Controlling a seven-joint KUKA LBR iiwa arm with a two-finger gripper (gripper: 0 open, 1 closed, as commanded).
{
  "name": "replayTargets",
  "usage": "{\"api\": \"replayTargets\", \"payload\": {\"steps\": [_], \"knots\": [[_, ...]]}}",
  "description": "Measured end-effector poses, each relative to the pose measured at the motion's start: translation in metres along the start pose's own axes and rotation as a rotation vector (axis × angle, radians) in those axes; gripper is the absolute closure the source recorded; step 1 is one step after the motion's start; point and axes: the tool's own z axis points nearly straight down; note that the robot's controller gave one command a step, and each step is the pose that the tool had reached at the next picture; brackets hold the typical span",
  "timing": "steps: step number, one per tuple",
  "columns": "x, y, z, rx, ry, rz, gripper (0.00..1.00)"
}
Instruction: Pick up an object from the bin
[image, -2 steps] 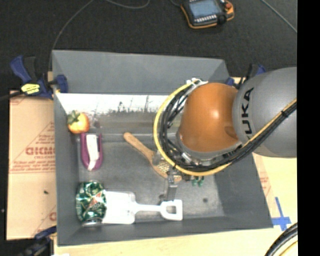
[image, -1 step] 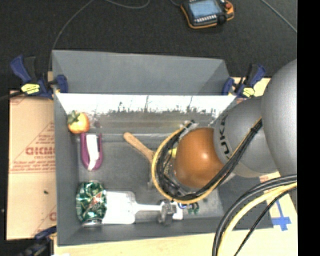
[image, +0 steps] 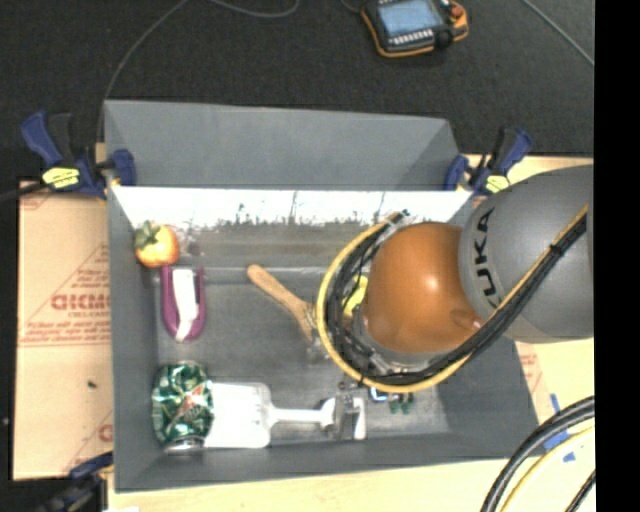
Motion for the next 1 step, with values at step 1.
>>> {"api": "replayTargets", "payload": {"steps": [1], "knots": [[0.0003, -0.0082, 0.0448, 0.001, 0.001, 0.27, 0.0]]}}
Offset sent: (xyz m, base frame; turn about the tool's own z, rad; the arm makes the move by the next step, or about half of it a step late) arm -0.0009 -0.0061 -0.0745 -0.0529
